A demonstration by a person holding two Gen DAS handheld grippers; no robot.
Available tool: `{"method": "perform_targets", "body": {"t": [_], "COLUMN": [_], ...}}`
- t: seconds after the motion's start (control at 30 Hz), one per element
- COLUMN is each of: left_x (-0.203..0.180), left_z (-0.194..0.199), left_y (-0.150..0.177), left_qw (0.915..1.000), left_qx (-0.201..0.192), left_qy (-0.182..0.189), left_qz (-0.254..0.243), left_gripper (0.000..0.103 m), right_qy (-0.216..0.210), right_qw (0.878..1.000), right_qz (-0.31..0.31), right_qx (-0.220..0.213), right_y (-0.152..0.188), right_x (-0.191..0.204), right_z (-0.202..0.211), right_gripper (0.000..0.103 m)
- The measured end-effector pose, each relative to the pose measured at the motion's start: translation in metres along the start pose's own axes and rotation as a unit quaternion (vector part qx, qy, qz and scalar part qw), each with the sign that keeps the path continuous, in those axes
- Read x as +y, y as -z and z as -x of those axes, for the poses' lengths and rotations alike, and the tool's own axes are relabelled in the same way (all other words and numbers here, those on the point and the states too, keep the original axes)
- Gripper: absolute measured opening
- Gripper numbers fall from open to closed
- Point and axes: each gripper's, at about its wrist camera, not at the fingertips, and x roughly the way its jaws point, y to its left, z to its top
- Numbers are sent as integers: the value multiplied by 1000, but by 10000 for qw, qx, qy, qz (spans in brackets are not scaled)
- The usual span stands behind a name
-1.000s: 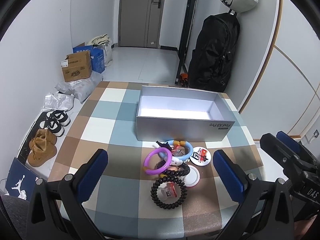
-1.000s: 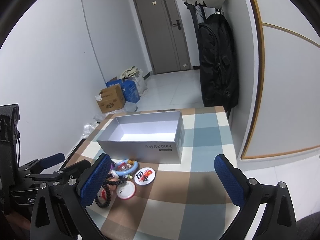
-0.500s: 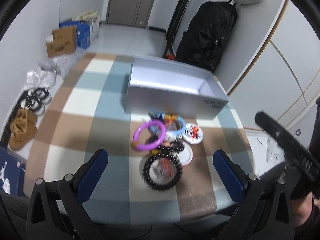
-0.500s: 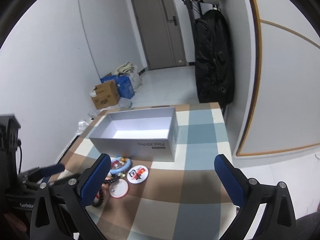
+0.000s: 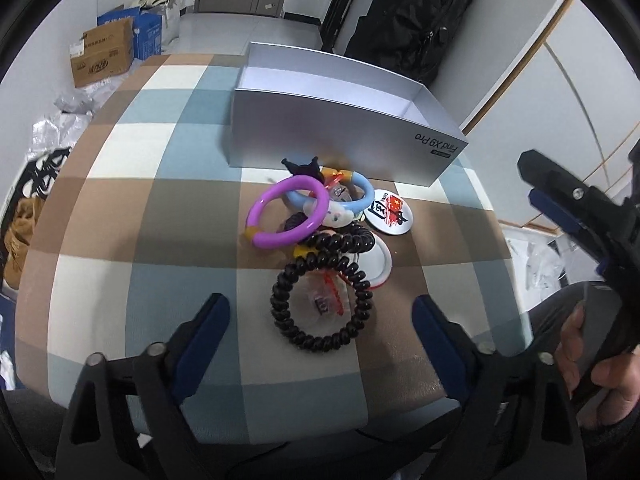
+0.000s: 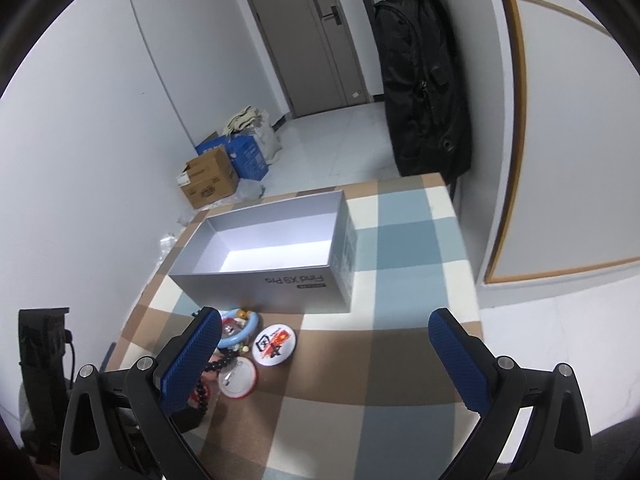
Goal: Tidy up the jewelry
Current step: 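Close the left gripper on the black coiled bracelet and lift it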
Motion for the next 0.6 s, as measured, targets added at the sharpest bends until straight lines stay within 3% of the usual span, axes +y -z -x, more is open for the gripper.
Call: {"method": "perform_targets", "body": {"t": [0.13,0.2,0.3,0.6], "left_x": [-11,-10,-8,0], "left_z": [-6,-5,-1,11], "left_y": [-1,-2,0,5], "left_qw": [9986,9991,9998,9989], "left_qx": [-16,2,42,35], "left_qy": [-425,-316,-60,464], "left_qz": [-303,-271,-180,28], "left_gripper": [63,45,40,39], "right_qy": [38,38,32,7], "right_qw": [10000,10000,9998,9998], "right_qz": [20,-52,-201,-174], "right_qx": [-35,-40,4,-15], "right_y": [-2,-3,-3,-2], "right_x": [-1,-4,-10,-7], "right_z": [3,3,3,4], "right_gripper": [103,103,103,103]}}
